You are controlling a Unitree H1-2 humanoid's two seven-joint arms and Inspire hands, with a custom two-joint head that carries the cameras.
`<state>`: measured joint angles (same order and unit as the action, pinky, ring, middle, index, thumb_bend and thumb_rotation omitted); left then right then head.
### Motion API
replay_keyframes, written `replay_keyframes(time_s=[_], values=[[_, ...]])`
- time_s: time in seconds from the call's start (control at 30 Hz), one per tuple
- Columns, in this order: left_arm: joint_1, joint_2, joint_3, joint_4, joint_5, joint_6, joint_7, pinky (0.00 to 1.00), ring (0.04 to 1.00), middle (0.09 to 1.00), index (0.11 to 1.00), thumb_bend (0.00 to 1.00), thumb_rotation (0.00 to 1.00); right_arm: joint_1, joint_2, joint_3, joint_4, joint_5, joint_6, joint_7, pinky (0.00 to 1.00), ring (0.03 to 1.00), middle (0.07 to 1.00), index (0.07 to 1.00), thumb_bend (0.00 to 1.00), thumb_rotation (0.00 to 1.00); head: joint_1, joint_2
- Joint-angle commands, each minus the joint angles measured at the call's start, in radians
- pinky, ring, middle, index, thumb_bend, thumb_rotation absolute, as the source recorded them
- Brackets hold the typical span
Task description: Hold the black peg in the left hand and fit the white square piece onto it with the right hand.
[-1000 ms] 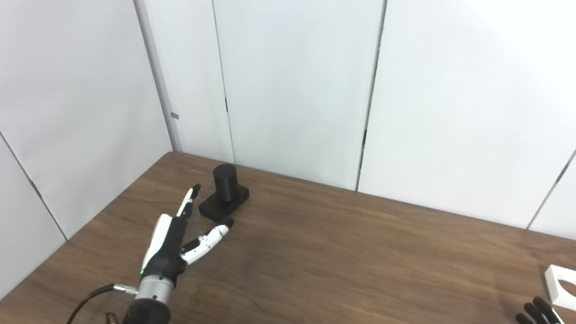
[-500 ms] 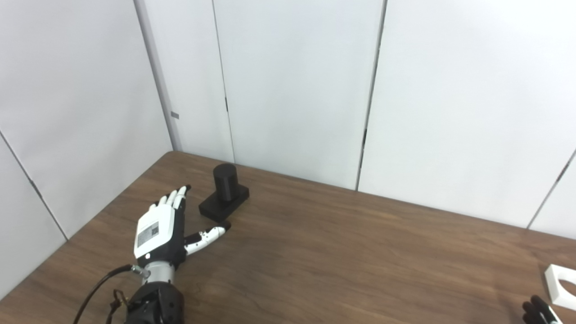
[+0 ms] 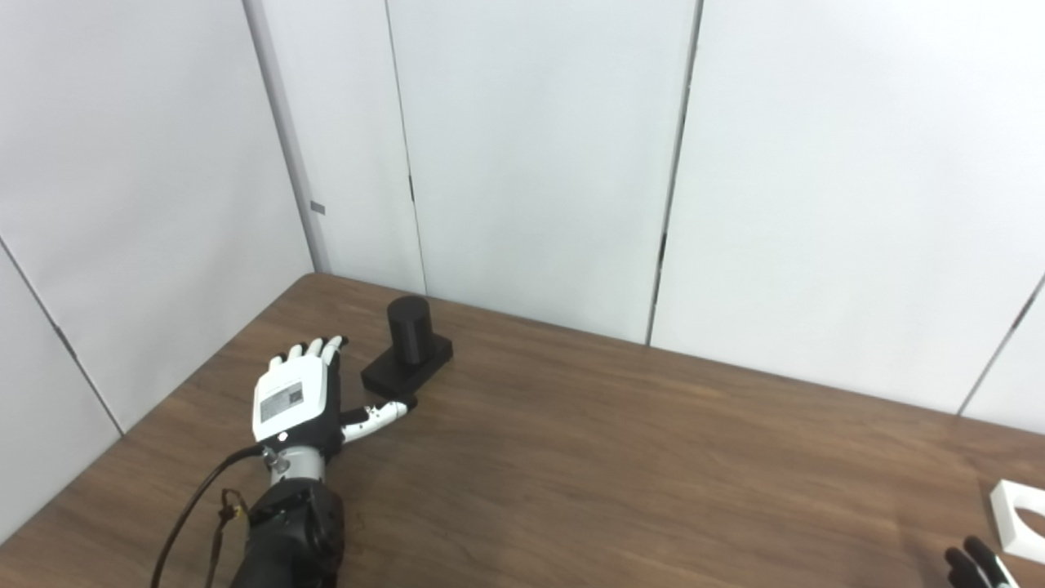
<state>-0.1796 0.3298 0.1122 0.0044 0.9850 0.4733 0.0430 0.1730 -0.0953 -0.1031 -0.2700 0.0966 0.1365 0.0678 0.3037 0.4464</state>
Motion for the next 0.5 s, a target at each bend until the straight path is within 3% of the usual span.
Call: replay_keyframes(time_s=[0.0,0.47], values=[[-0.055,0.035,0.0,0.011,0.019,-0.005,0.043,1.0,0.967,0.941,0.888,0.92,0.71,0.073,-0.003,0.012,-0.02,-0.003,0.004,0.007,1.0,0.961,0.92,0.952,0.78,0.94,0.0,0.001],[-0.116,0.075,-0.042,0.196,-0.062,-0.013,0.128,0.94,0.92,0.893,0.82,0.95,0.68,0.08,0.004,0.015,-0.042,0.005,0.025,0.008,1.0,0.967,0.918,0.951,0.79,0.94,0.0,0.008]])
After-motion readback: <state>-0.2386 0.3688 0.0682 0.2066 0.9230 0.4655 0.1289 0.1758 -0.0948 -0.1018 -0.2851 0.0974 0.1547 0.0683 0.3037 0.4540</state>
